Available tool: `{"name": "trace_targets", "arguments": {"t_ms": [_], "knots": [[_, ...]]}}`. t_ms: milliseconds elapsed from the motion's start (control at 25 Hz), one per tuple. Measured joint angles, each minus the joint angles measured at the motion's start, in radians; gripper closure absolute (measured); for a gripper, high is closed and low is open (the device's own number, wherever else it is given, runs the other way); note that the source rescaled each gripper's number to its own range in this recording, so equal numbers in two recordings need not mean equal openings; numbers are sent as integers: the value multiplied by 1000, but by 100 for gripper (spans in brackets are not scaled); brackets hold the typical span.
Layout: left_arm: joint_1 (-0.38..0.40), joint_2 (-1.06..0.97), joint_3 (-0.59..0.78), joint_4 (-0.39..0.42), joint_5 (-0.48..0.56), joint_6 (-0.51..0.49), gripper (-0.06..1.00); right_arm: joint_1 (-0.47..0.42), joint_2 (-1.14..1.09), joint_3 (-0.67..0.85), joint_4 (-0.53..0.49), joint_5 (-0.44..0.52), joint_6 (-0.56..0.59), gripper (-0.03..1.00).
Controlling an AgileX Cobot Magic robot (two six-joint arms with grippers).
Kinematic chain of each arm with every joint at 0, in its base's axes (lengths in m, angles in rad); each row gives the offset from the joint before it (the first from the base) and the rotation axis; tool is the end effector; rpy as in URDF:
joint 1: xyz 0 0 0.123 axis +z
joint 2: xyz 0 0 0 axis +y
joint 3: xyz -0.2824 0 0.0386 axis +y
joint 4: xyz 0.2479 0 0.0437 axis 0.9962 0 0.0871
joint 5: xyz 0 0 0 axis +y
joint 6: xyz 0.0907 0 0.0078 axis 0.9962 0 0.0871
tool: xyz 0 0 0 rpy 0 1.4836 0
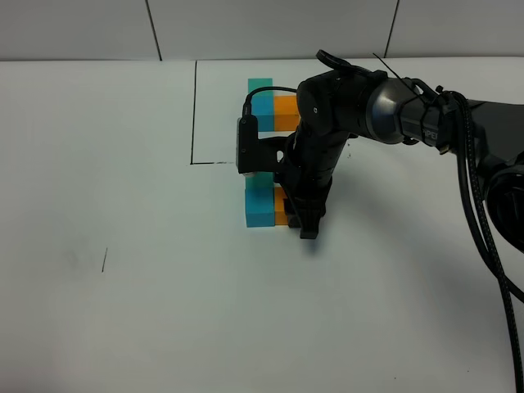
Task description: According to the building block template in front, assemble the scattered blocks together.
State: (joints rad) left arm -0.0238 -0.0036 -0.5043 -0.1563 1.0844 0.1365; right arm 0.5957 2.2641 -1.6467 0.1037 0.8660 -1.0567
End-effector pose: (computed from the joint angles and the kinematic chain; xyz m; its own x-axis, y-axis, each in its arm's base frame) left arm -0.0077 -0.0124 0.2772 -0.4553 0.0732 -0.8873 0.1743 0.9847 -0.0082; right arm 0.3713 0.2604 0.1183 0.0296 -0.9864 -0.1617 -0.9944 -0.0126 -0.1047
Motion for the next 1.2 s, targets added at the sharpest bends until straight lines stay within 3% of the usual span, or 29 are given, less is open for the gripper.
{"name": "trace_targets", "arguments": {"t_ms": [360, 480, 720, 1000, 1080, 1200], "knots": [[0, 0, 0, 0, 0, 0, 59, 0, 0, 0, 0, -1, 1, 97], [0, 0, 0, 0, 0, 0, 59, 0, 4, 0, 6, -16, 3, 90], [0, 0, 0, 0, 0, 0, 59, 0, 9, 0, 13, -50, 14, 51], [0, 0, 0, 1, 0, 0, 59, 0, -13, 1, -22, -51, 103, 3], [0, 0, 0, 1, 0, 0, 59, 0, -42, 1, -28, -22, 118, -3], [0, 0, 0, 1, 0, 0, 59, 0, -97, 1, -30, 46, 136, -3]]}}
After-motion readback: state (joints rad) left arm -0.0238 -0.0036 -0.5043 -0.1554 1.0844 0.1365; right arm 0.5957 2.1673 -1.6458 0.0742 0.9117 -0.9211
